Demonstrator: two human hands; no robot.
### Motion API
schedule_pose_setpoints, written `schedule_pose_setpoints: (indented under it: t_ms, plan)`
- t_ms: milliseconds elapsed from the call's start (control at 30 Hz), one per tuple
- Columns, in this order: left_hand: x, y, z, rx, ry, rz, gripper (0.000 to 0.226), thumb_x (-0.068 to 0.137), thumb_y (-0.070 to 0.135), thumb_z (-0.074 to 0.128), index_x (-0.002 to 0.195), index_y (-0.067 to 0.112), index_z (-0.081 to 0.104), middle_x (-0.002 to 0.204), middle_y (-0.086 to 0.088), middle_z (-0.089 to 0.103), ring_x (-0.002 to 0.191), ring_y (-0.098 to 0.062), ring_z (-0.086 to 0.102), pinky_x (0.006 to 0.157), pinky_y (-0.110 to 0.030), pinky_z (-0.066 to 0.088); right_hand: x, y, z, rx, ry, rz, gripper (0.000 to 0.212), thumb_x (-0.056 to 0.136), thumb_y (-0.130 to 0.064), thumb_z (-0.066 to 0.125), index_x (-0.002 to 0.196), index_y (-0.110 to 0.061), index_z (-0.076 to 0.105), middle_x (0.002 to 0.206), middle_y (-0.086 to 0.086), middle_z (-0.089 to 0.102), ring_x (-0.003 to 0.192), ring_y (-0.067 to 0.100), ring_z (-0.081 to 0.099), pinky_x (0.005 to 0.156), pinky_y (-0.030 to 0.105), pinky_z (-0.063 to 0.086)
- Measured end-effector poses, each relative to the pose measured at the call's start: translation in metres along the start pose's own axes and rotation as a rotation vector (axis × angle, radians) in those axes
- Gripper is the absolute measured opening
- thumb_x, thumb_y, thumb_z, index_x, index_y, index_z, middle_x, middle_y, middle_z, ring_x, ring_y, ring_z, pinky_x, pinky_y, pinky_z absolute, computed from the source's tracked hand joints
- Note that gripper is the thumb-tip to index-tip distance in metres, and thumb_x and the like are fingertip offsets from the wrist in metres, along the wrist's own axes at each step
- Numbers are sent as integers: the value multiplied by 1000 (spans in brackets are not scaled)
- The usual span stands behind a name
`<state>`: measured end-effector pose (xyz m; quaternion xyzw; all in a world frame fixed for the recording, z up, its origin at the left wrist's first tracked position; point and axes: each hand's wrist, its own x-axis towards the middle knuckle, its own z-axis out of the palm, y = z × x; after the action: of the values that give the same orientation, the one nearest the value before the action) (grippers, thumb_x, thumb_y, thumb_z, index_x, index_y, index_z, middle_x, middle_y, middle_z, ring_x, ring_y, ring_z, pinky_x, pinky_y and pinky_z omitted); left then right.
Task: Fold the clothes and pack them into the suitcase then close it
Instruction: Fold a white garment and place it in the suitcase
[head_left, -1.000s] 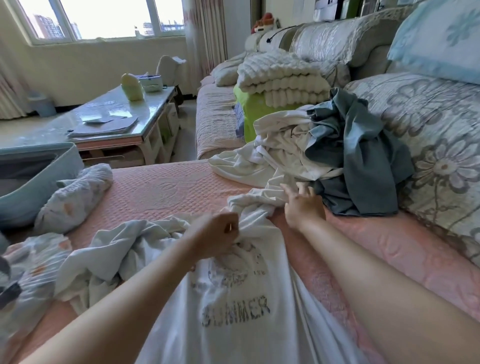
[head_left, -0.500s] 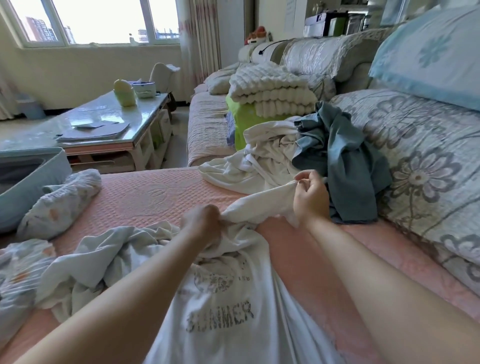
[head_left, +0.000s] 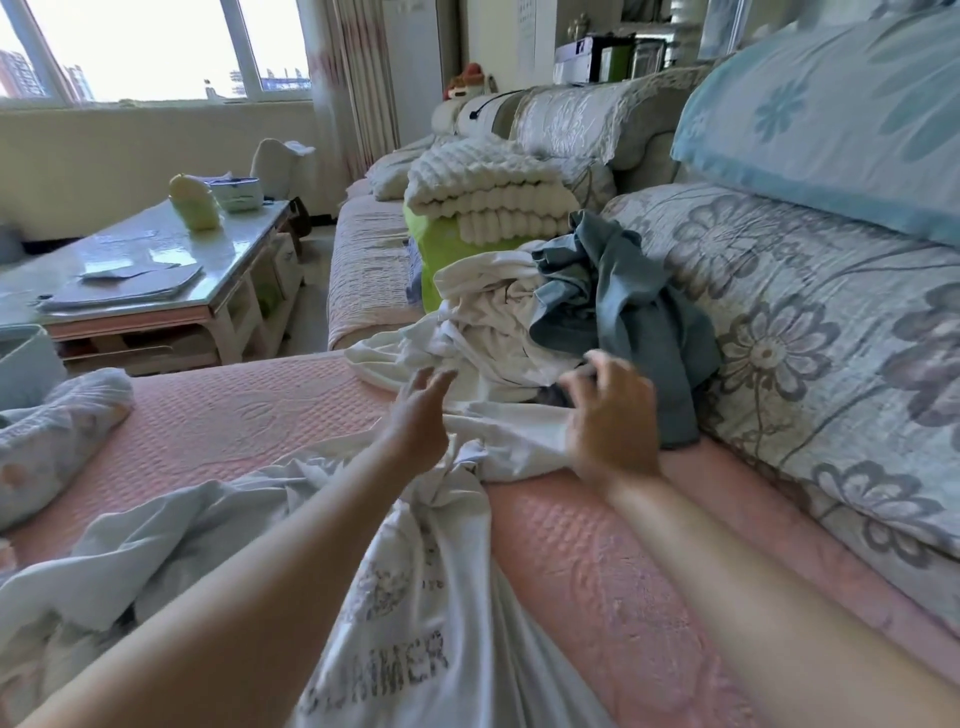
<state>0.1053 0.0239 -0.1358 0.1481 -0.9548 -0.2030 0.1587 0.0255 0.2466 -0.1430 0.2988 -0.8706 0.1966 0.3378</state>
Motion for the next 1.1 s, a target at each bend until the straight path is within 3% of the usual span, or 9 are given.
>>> schedule_pose_setpoints:
  t_ms: [100,167,233,367,533,733,900,1000,1100]
  plan:
    - [-35,-4,6,104,131,147,29,83,21,66,112,24,60,120,-1,54,113,-30,56,81,-39,50,-13,-28,-3,142,-452,-311,18,85,-21,62,103,-17,64,109,5,58,97,29,60,81,40,49]
    - [-59,-3,7,295,-67,139,38,83,49,66,114,29,60,126,3,53,121,-24,50,87,-34,46,-17,-41,5,56,-697,-313,33,91,-29,58,123,-22,61,121,2,55,110,24,55,94,36,44]
    - [-70,-6,8,247,-206,110,34,87,44,64,116,28,64,123,2,56,118,-20,50,88,-22,42,-16,-46,10,-34,-721,-301,32,99,-24,50,130,-23,61,123,5,55,114,27,55,94,36,42]
    - [-73,-1,4,-196,-14,77,14,88,10,66,92,19,75,86,7,64,75,-10,59,72,-25,43,-6,-47,3,-235,-692,-274,28,98,0,42,115,-2,64,117,13,60,109,33,64,85,41,51]
    - [-88,25,-2,-318,-438,70,11,85,16,72,90,24,78,83,13,73,77,-2,66,80,-21,54,4,-27,-6,-580,-811,-110,34,95,-8,48,122,-21,66,120,-3,66,112,19,63,79,29,46]
    - [-74,-47,-39,-62,141,-70,29,94,4,54,102,24,74,104,3,70,90,-16,64,78,-28,48,9,-70,-2,-469,-589,-292,36,94,-12,43,125,-18,62,126,7,58,116,28,52,96,41,40]
    - [-85,-128,-69,344,-105,-279,41,90,24,62,130,31,53,126,-3,56,108,-27,58,78,-31,44,17,-133,30,112,-578,-329,35,93,-2,49,113,-24,66,118,-1,58,103,25,64,79,29,46]
    - [-102,-149,-82,262,12,-127,18,84,22,61,101,27,68,99,-3,64,81,-28,65,62,-26,39,25,-166,46,127,-656,-408,38,95,-6,48,116,-32,66,127,-6,60,112,21,62,82,27,41]
    - [-126,-160,-93,249,152,175,26,76,5,63,94,22,70,96,-1,57,61,-24,59,48,-30,47,29,-185,59,-13,-735,-385,32,98,-18,47,116,-31,70,127,0,65,114,24,63,89,31,47]
